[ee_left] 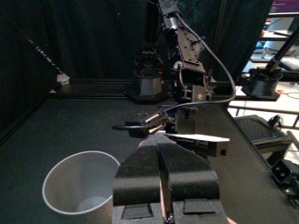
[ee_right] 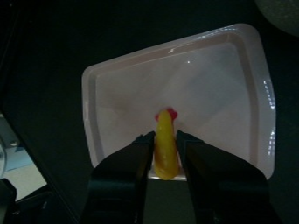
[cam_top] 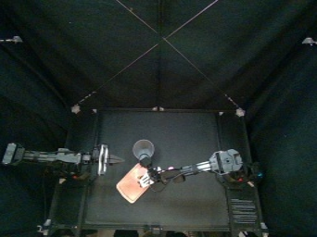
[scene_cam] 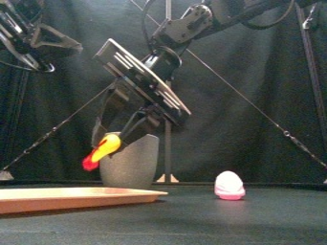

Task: Pick the shrimp then place it on the pink plate
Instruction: Drop shrimp on the pink plate and return to neutral

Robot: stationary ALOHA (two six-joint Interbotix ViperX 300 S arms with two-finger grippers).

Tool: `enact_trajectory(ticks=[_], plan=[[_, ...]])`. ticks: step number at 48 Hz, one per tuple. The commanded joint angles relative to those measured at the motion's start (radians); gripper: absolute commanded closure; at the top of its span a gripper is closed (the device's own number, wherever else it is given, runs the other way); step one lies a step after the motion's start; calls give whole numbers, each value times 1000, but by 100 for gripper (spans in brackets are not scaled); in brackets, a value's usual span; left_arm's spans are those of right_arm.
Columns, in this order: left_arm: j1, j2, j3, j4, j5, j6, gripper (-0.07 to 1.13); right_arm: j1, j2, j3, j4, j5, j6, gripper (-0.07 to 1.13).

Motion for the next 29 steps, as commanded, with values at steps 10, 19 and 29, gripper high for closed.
enact_trajectory(ticks=[10, 19, 29], plan=[[-3, 2, -12, 2, -5, 2, 96, 2, -23, -23, -2, -6, 0, 25], [-3, 2, -12, 3, -5, 2, 96, 2, -23, -26, -9, 2, 0, 19], [-3, 2, -12, 2, -5, 2, 96, 3, -25, -28, -11, 21, 2, 19]])
